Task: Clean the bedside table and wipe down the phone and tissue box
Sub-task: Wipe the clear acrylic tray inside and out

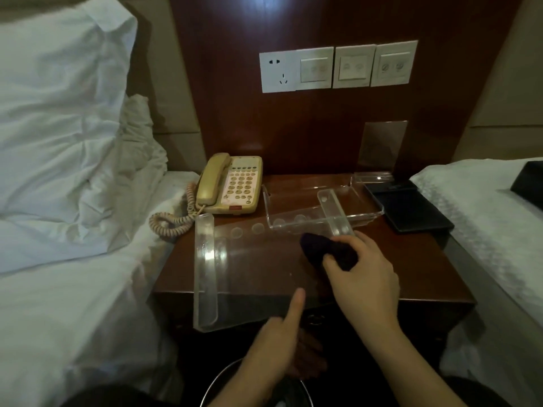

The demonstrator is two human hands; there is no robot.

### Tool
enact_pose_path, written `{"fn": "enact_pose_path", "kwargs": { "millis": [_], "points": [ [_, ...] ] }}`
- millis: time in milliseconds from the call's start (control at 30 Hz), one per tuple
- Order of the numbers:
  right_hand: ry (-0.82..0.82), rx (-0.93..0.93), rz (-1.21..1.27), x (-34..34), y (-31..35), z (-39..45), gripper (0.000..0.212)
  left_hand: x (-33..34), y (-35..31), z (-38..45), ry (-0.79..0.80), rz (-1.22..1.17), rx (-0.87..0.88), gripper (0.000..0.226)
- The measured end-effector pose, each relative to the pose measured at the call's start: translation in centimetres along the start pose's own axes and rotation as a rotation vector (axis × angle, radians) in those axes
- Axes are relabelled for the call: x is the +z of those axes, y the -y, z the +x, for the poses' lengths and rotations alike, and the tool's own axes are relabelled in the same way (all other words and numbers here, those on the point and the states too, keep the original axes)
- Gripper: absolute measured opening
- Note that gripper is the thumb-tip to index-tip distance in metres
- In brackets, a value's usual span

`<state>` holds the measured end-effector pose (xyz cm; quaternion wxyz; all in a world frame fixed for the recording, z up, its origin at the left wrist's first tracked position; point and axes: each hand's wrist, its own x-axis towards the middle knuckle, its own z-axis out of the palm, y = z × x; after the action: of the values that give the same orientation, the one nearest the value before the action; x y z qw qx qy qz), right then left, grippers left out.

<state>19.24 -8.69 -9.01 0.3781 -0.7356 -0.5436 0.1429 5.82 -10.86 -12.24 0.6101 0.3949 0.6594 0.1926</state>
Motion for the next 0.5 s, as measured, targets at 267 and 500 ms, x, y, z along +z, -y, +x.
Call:
{"fn": "enact_pose_path", "kwargs": {
  "millis": [267, 500],
  "points": [
    [0.0, 0.011, 0.061, -0.1, 0.3, -0.9, 0.031, 1.1, 1.3, 0.8, -0.161, -0.78, 0.096, 0.042],
    [0.115, 0.135, 0.505, 0.3, 0.7, -1.4, 0.021, 0.4, 1.2, 0.7, -0.17, -0.526, 0.482, 0.021]
  ]
}}
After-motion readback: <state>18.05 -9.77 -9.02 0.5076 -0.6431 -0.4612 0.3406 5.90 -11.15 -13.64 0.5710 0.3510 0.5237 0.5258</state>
